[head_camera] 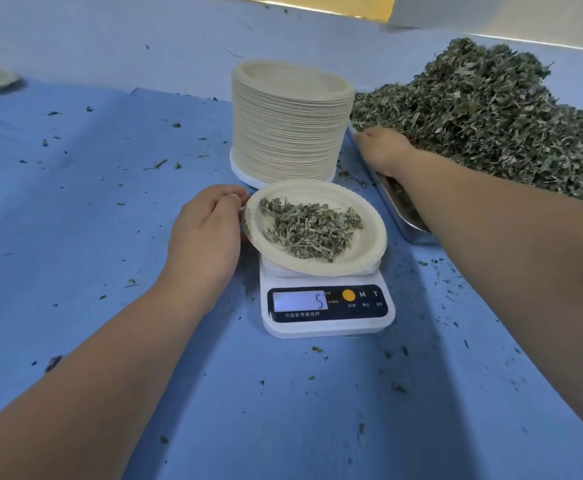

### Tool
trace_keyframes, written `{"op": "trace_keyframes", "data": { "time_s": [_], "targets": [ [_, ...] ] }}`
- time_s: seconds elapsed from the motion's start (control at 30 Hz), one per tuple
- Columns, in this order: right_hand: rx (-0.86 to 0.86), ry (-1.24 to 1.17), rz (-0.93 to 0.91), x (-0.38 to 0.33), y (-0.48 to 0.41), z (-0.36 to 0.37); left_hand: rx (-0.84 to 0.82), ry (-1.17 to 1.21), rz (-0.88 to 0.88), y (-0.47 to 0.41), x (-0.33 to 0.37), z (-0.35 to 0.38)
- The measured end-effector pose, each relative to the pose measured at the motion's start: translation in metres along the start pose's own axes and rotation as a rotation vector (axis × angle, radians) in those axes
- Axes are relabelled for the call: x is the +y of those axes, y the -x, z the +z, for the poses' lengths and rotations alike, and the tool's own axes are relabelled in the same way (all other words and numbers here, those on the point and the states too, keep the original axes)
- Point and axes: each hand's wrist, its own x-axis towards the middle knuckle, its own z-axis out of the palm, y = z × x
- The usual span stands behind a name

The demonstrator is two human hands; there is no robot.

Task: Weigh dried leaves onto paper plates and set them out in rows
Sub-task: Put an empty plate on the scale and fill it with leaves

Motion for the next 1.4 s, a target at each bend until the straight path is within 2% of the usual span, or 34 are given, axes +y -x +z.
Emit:
{"op": "trace_keyframes", "data": {
  "time_s": [0.07, 0.3, 0.6, 0.77, 0.97, 1.1, 1.27, 1.4],
  "targets": [
    [-0.069, 0.019, 0.067, -0.002, -0.004, 0.003, -0.015, -0.018, 0.011, 0.001, 0.000, 0.000],
    [-0.154, 0.236, 0.038, -0.002, 0.016, -0.012, -0.040, -0.037, 0.027, 0.001, 0.001, 0.000],
    [-0.197, 0.210, 0.042, 0.021, 0.097, -0.047, -0.044, -0.061, 0.019, 0.005, 0.007, -0.001],
    [-0.077, 0.255, -0.087, 0.030, 0.149, -0.031, -0.052, -0.073, 0.028, 0.010, 0.012, -0.002],
    [0.185, 0.298, -0.196, 0.035, 0.162, -0.026, -0.040, -0.031, 0.012, 0.010, 0.011, -0.003],
    [0.097, 0.348, -0.165, 0.041, 0.162, -0.018, -0.045, -0.027, 0.028, 0.010, 0.008, -0.002],
    [0.083, 0.197, -0.119, 0.043, 0.156, -0.024, -0.063, -0.029, 0.055, 0.011, 0.009, -0.001],
    [0.208, 0.030, -0.160, 0.044, 0.148, -0.035, -0.064, -0.030, 0.063, 0.012, 0.009, -0.001]
  ]
}}
